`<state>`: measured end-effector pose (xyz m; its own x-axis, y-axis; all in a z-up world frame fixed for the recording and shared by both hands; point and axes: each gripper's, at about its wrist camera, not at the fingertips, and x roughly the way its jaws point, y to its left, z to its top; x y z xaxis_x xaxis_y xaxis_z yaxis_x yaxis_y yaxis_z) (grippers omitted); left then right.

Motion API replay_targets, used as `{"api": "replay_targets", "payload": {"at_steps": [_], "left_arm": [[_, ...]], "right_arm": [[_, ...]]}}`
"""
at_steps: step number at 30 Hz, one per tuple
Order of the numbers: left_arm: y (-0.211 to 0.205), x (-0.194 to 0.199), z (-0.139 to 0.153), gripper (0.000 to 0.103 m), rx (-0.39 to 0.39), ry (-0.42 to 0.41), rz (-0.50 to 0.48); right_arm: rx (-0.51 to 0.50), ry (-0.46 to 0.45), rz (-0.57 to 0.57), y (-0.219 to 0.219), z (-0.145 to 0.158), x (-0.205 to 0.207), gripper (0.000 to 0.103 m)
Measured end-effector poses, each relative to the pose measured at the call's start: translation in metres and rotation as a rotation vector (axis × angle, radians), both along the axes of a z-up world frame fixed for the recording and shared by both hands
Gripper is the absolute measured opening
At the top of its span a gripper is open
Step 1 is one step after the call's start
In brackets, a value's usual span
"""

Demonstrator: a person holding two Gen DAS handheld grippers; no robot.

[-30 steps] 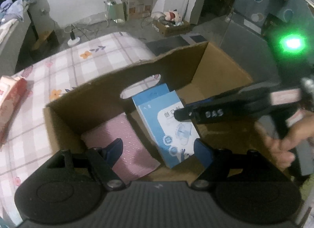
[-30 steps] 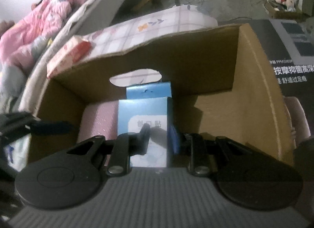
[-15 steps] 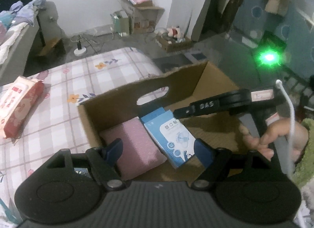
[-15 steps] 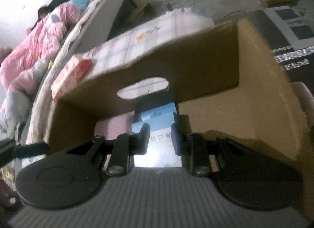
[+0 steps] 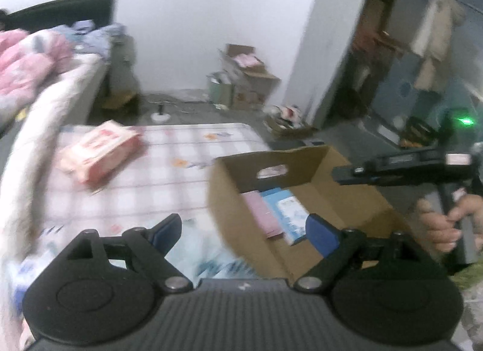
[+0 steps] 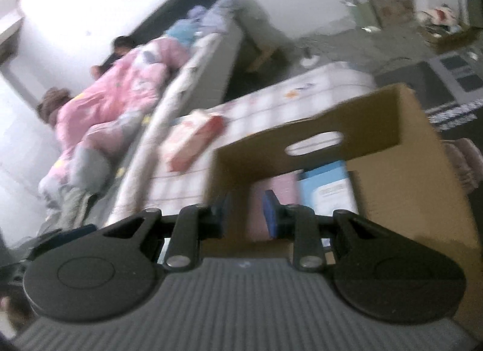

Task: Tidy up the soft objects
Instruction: 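Reach the right tool to the white-and-blue packet and grasp it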

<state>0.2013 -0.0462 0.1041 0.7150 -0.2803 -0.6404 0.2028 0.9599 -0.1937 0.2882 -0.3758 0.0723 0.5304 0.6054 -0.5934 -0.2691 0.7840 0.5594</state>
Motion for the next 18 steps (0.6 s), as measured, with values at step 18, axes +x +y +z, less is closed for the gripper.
{"api": "replay_targets", "payload": {"at_steps": [18], "left_arm": [[0.151, -0.126, -0.063, 0.091, -0.069, -0.004, 0.377]], "right_arm": [[0.003, 0.036, 0.391, 0.198, 0.027, -0.052, 0.028]]}}
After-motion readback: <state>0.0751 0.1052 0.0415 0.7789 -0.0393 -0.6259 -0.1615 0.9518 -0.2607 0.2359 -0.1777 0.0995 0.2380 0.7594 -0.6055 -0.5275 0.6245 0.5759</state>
